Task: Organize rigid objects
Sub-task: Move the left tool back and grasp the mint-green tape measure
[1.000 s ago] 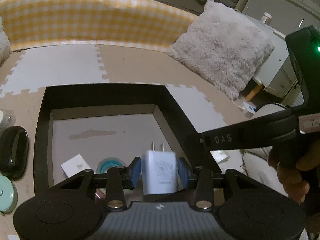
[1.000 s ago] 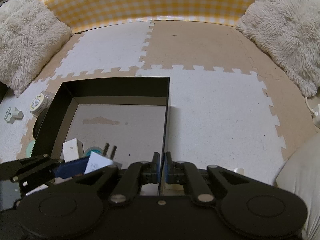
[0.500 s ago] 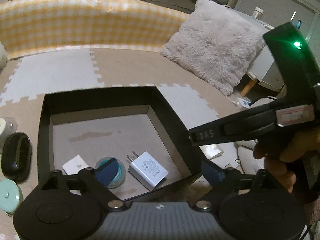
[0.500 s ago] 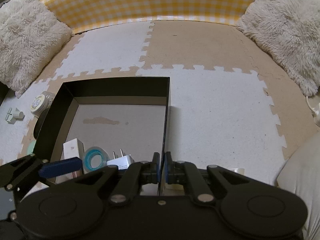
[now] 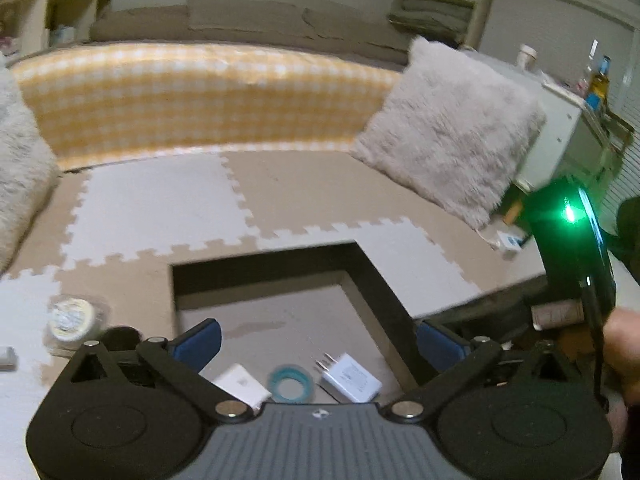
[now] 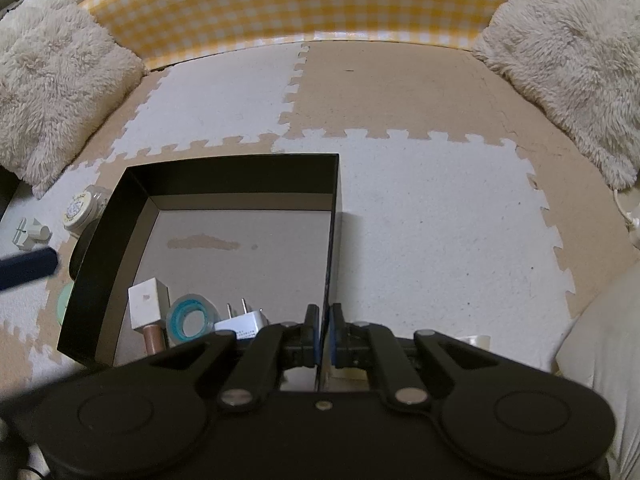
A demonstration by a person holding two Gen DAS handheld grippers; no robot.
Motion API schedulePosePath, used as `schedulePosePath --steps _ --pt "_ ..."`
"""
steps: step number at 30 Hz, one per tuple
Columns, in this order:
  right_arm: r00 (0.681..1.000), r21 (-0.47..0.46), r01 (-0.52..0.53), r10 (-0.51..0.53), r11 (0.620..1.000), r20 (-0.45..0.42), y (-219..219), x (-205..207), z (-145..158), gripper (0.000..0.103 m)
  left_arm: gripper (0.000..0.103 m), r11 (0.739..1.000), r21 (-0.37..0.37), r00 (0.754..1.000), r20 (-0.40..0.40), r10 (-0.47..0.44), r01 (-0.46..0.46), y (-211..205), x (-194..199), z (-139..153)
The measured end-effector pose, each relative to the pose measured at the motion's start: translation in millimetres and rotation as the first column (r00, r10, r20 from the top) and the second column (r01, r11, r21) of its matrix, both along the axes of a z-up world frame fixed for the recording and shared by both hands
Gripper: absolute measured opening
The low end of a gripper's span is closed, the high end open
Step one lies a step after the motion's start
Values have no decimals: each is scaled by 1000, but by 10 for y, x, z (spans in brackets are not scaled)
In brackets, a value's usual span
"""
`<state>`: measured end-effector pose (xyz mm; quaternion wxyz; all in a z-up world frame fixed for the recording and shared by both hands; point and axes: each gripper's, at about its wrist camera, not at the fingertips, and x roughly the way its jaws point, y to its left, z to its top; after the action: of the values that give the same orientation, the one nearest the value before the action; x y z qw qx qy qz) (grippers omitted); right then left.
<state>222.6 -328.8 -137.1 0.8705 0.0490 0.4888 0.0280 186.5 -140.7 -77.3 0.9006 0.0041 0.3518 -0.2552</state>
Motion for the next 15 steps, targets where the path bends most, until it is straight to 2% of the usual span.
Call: schedulePosePath --steps 5,15 --pt "1000 0 0 0 1000 0 -1 0 0 5 103 997 24 997 38 66 -67 182 53 121" --pt "1000 0 0 0 1000 0 -1 1 0 5 103 975 78 978 2 207 -206 652 269 56"
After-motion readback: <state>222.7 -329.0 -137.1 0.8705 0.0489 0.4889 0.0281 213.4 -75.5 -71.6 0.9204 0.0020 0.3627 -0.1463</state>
